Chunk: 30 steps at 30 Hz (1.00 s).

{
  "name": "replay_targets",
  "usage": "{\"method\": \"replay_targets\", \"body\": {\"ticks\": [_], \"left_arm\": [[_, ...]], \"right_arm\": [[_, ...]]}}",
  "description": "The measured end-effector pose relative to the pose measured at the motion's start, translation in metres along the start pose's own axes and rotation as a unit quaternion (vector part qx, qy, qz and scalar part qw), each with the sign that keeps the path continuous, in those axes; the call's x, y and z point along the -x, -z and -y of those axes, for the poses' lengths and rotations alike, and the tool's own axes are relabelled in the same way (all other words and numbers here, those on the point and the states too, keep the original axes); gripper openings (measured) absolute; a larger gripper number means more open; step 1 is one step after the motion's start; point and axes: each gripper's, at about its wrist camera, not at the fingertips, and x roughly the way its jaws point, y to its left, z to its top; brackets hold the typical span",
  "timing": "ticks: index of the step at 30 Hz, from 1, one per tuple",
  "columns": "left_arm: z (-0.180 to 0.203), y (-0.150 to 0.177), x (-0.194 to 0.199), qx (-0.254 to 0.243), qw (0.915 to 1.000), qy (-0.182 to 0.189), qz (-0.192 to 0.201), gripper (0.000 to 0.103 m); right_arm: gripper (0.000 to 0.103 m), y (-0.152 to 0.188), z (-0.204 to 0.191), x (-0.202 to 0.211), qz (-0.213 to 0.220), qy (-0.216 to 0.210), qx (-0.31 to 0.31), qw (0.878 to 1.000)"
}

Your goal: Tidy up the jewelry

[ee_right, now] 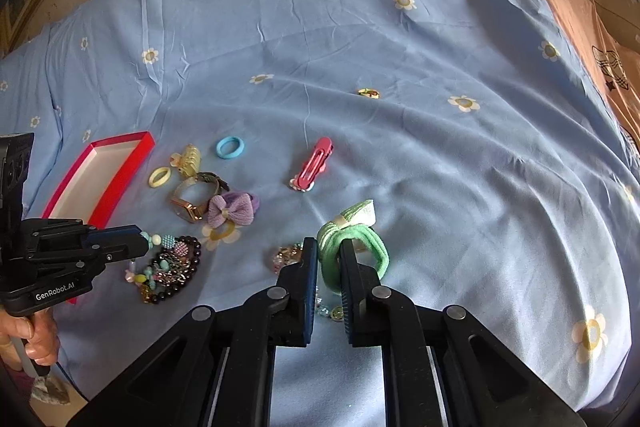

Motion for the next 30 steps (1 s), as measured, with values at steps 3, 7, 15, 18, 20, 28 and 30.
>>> {"method": "replay_targets", "body": {"ticks": [3, 7, 15, 18, 20, 28, 30], "left_arm": [[-0.001, 0.000, 0.017, 0.007, 0.9998, 0.001, 0.017, 0.010], [-0.003, 0.004, 0.041, 0.015, 0.9992, 0.000, 0.037, 0.010], [-0.022, 0.014, 0.087, 0.047, 0.9960, -0.004, 0.076, 0.010], [-0.030, 0.019, 0.099, 0.056, 0.9948, -0.011, 0.085, 0.010], [-0.035, 0.024, 0.106, 0.059, 0.9941, -0.019, 0.088, 0.010], [-0.050, 0.039, 0.118, 0.078, 0.9922, -0.030, 0.092, 0.010], [-0.052, 0.041, 0.118, 0.082, 0.9920, -0.028, 0.092, 0.010]], "right_arm": [[0.010, -0.002, -0.008, 0.008, 0.008, -0.016, 0.000, 1.000], [0.010, -0.005, -0.020, 0.017, 0.017, -0.037, 0.005, 0.999], [0.010, -0.006, -0.054, 0.026, 0.025, -0.076, 0.026, 0.996], [0.010, -0.006, -0.065, 0.027, 0.025, -0.087, 0.035, 0.995], [0.010, -0.005, -0.072, 0.028, 0.025, -0.094, 0.040, 0.994], [0.010, 0.001, -0.096, 0.030, 0.021, -0.117, 0.060, 0.991], [0.010, 0.002, -0.101, 0.030, 0.020, -0.122, 0.065, 0.990]]}}
